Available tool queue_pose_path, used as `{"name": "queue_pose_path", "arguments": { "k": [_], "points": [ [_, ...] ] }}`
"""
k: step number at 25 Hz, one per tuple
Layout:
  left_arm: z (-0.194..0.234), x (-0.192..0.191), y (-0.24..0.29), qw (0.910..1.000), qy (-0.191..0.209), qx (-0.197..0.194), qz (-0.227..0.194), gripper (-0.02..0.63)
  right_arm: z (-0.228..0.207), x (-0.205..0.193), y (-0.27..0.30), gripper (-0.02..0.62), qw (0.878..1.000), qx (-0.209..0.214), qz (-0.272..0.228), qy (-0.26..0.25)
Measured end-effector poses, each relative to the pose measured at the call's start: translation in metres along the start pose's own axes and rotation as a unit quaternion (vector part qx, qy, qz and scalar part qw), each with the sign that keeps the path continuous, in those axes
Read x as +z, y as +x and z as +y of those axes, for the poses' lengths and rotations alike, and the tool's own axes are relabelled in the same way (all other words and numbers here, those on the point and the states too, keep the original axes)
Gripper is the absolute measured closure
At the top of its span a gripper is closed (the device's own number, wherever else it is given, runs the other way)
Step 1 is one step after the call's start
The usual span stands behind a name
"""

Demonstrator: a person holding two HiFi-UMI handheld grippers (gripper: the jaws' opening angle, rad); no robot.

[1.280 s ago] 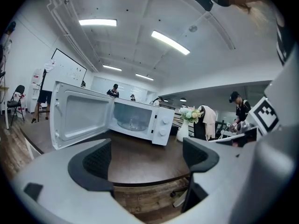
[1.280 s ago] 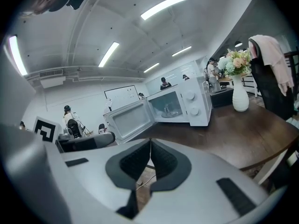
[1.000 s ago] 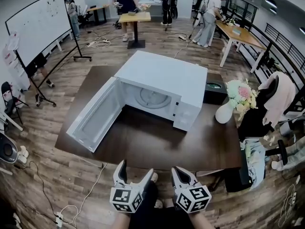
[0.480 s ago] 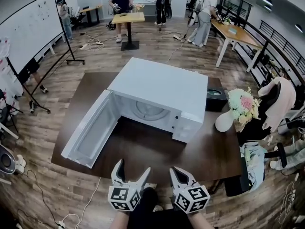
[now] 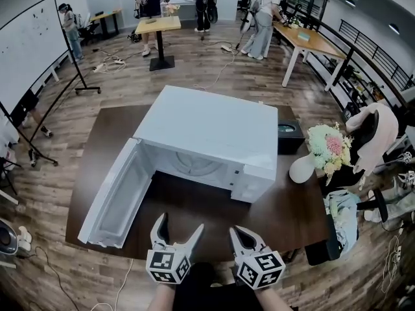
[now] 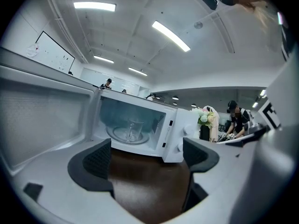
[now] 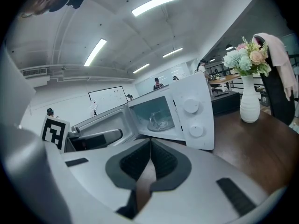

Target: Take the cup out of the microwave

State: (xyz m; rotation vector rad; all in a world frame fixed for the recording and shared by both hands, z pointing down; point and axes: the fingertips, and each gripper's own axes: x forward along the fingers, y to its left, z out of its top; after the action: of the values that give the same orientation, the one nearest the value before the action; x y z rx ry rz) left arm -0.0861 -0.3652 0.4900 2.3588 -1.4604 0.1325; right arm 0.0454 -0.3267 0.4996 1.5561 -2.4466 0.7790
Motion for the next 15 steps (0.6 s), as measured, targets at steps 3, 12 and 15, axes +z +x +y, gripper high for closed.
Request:
{"name": "queue_pose_path", "arguments": {
  "k": [3,12,15],
  "points": [
    [0.006,0.004,0.013,1.0,0.002,-0.007,0.004,0.149,-0.002,0.004,0.01,0.6,1.0,-0.006,0.0,0.002],
    [0.027,0.015,0.059,0.9994,0.018,-0.029,0.011,0.149,-0.008,0.01,0.042,0.6,1.0,-0.016,0.008,0.009],
    [0.03,0.021,0.079,0.9989,0.024,-0.039,0.009,0.149,-0.011,0.012,0.049,0.6,1.0,-0.017,0.012,0.01]
  ]
}}
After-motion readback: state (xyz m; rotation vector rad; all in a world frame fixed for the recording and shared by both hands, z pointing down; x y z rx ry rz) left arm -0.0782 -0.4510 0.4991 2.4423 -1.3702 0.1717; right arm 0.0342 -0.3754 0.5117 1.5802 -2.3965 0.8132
